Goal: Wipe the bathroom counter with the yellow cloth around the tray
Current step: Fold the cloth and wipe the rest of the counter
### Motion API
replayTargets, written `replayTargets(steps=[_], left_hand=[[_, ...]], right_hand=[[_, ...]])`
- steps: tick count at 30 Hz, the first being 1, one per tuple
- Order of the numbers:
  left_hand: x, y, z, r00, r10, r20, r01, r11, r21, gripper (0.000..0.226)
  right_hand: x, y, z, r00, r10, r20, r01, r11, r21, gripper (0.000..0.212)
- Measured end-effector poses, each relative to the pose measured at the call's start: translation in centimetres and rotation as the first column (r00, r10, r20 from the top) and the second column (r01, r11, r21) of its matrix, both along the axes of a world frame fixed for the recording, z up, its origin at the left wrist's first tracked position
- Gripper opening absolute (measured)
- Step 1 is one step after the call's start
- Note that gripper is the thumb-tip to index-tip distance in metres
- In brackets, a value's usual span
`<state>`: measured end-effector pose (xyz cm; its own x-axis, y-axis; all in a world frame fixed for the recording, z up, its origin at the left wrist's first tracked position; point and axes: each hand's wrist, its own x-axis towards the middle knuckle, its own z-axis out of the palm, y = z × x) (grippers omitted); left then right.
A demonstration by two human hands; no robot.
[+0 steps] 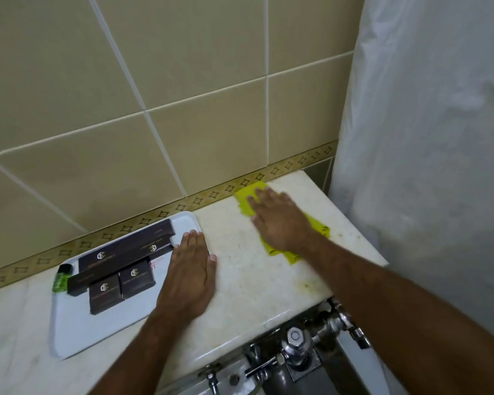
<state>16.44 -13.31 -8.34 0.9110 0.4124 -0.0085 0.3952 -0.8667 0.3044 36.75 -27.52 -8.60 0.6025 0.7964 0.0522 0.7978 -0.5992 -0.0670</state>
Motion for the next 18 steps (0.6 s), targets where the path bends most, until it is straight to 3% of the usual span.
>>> replayTargets(steps=[5, 14, 18], left_hand=[[0.1, -0.2, 0.4, 0.999, 0.004, -0.036, -0.004, 1.000, -0.019, 0.064], [0.2, -0.4, 1.0, 0.997, -0.002, -0.076, 0.001, 1.000, -0.019, 0.065], [-1.6, -1.5, 3.4, 0.996, 0.001, 0.085, 0.002, 0.999, -0.036, 0.066]], right_hand=[[2.9, -5.4, 0.5, 0.976, -0.217, 0.004, 0.217, 0.976, -0.007, 0.056], [-6.3, -9.8, 0.5, 0.870, -0.492, -0.046, 0.493, 0.870, 0.016, 0.057], [-13.1, -8.3, 0.7, 0.858, -0.507, -0.076, 0.510, 0.860, 0.010, 0.058]])
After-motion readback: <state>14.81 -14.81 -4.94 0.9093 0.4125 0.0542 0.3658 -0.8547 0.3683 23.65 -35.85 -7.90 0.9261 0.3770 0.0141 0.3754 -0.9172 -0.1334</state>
